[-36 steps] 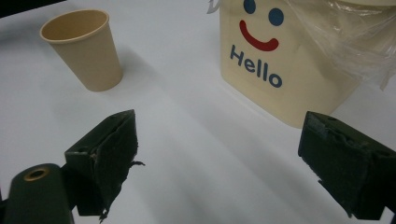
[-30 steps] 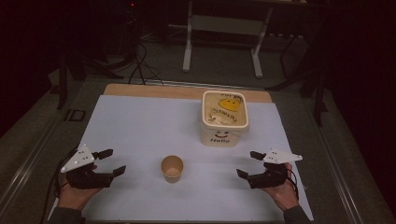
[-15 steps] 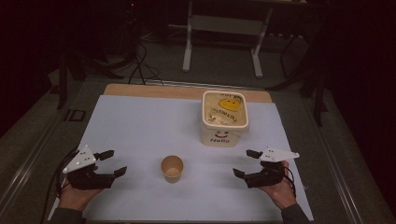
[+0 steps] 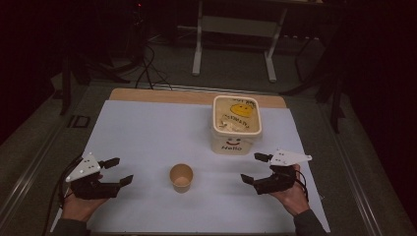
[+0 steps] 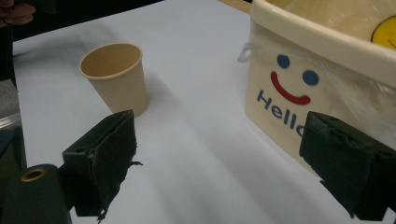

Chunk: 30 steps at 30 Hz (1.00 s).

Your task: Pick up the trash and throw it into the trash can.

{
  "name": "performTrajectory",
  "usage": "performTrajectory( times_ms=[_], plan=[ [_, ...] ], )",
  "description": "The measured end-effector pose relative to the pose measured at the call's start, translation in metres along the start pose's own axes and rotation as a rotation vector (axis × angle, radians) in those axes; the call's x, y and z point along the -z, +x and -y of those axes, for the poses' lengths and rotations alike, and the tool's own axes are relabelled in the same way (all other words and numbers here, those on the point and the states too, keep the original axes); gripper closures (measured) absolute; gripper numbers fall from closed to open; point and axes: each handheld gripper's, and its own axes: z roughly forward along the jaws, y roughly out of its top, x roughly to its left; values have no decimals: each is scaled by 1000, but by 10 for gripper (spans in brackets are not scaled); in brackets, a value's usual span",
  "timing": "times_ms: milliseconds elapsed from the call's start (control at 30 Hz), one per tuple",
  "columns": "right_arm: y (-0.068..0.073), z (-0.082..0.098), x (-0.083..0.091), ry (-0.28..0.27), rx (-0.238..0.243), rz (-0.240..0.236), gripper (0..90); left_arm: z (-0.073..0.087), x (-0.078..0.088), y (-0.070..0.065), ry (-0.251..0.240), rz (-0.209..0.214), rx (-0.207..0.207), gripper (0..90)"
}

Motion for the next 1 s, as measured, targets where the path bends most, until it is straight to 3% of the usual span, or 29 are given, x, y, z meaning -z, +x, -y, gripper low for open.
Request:
performTrajectory(
  times_ms=[533, 1000],
  plan=[
    [10, -32, -20, -7, 53, -52, 103, 0, -1, -1, 2, 3, -3, 225],
    [20, -52, -40, -24, 72, -106, 103, 0, -1, -1, 0, 8, 0, 222]
  ],
)
